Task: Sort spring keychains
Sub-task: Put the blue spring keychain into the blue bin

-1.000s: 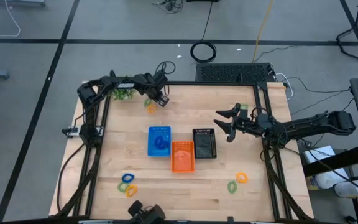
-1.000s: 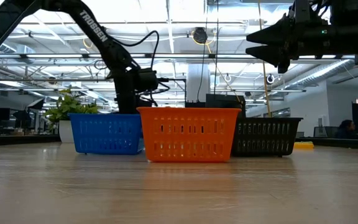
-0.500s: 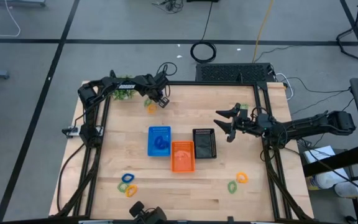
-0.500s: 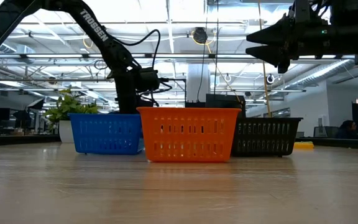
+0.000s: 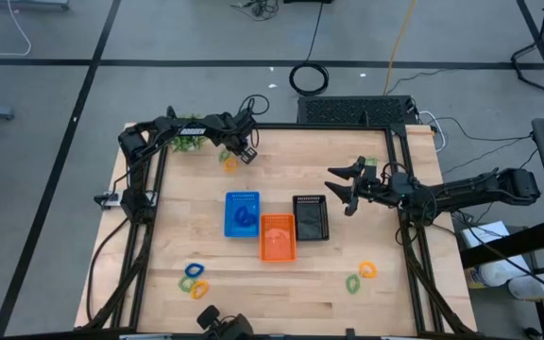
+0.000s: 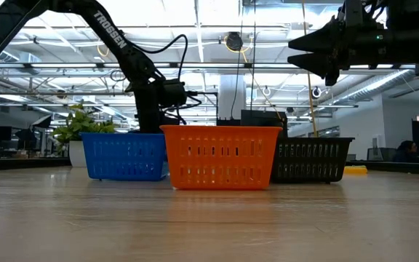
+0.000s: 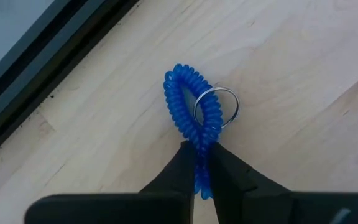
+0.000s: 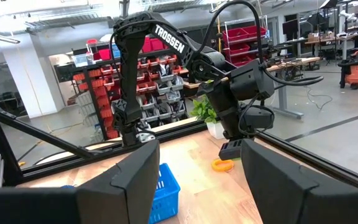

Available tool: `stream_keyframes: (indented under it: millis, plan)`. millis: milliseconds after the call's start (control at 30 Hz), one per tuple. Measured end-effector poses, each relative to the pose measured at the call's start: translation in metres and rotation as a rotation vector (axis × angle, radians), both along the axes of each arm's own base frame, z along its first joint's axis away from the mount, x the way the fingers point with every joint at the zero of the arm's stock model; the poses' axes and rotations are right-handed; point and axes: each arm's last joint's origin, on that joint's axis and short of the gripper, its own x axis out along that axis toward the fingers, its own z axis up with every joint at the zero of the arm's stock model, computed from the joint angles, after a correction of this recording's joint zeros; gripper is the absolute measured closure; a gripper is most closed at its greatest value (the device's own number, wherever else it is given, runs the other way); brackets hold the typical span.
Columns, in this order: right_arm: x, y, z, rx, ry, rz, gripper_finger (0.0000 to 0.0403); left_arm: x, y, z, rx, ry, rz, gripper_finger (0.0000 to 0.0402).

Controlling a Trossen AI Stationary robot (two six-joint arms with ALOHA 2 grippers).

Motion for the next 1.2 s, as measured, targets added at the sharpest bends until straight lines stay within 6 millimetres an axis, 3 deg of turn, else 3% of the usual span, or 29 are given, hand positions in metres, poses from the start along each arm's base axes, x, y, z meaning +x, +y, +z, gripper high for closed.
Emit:
stream_keyframes:
  millis: [267,567,800,1200]
  plan:
    - [0.0,0.0,0.0,0.0,0.002,0.0,0.019,-0.001,-0.001,0.004,0.016,0.013,-0.092,0.0376]
    - [0.0,0.0,0.0,0.003,0.002,0.0,0.019,-0.004,-0.014,0.047,0.104,-0.023,-0.225,0.0377]
    - [0.0,0.0,-0.001,0.007,0.008,0.001,0.019,-0.01,-0.054,0.091,0.143,0.002,-0.472,0.0368]
    - [0.0,0.0,-0.001,0.008,0.012,0.001,0.019,-0.042,-0.122,0.166,0.217,-0.137,-0.595,0.0378]
